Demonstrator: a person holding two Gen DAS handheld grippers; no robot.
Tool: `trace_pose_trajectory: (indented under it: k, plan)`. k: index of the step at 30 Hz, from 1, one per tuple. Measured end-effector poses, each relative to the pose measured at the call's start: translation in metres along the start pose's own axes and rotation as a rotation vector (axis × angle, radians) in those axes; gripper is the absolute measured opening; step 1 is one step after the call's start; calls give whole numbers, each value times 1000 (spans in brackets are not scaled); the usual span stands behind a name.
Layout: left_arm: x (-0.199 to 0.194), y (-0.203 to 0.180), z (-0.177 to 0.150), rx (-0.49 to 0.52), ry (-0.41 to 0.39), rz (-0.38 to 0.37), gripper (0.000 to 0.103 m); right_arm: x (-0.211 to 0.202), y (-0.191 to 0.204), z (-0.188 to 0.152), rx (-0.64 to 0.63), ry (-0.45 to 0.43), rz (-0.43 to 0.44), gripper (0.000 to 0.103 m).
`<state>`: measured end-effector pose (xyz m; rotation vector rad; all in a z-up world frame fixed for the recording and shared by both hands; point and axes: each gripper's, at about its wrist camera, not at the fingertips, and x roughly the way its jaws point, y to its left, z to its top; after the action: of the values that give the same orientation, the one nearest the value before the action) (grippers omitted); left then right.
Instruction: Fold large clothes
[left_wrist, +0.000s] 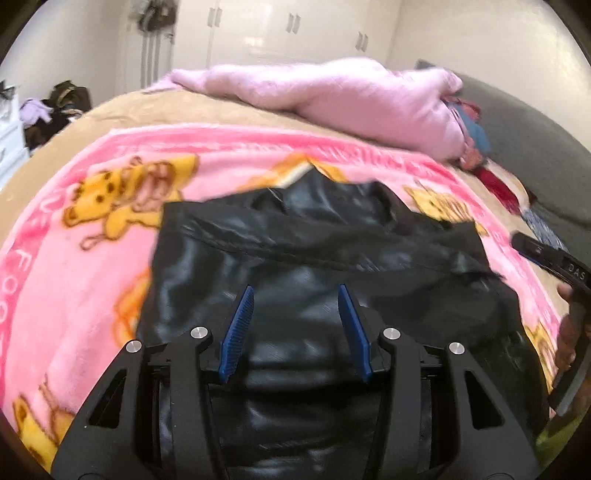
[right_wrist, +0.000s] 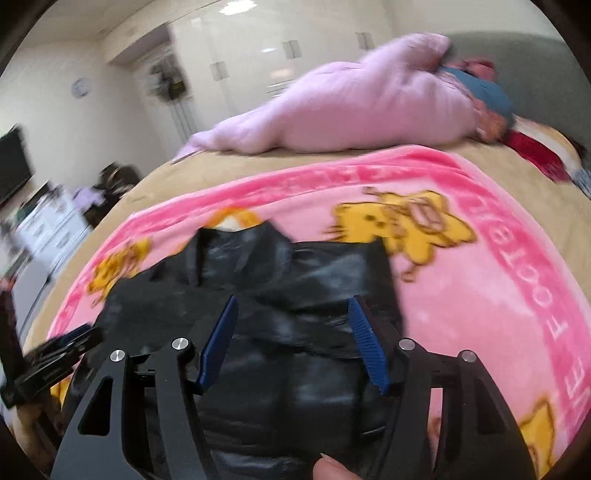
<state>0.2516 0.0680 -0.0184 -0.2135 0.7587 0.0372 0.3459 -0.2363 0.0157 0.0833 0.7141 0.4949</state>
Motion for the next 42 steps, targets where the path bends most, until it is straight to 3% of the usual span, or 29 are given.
trace_pose_trajectory:
  k: [4, 6, 11, 13, 17, 18, 22, 27, 31, 36, 42]
  plan:
    - [19, -6, -13, 24, 103, -1, 22, 8, 24, -8, -86, 41, 12, 60]
    - [33, -3, -25, 23, 159, 6, 22, 11, 30, -11, -108, 52, 19, 61]
    - [39, 6, -31, -11, 171, -17, 22, 16, 44, -19, -147, 99, 73, 61]
    - [41, 5, -32, -4, 168, -12, 22, 25, 52, -27, -188, 159, 76, 61]
    - [39, 7, -34, -8, 165, -19, 22, 63, 49, -52, -230, 349, -24, 60]
    - [40, 7, -34, -10, 167, -21, 22, 68, 48, -57, -237, 359, -30, 60]
    - [40, 6, -34, -11, 170, -19, 22, 64, 55, -61, -269, 334, -53, 61]
    - [39, 7, -31, -25, 176, -20, 22, 39, 50, -50, -207, 276, 4, 61]
    - [37, 0, -31, 15, 178, 8, 23, 25, 44, -44, -166, 238, 36, 70]
    - [32, 0, -27, -19, 182, -35, 36, 22, 36, -40, -122, 219, 43, 82]
    - [19, -8, -23, -18, 177, -55, 59, 16, 24, -36, -69, 194, 48, 97]
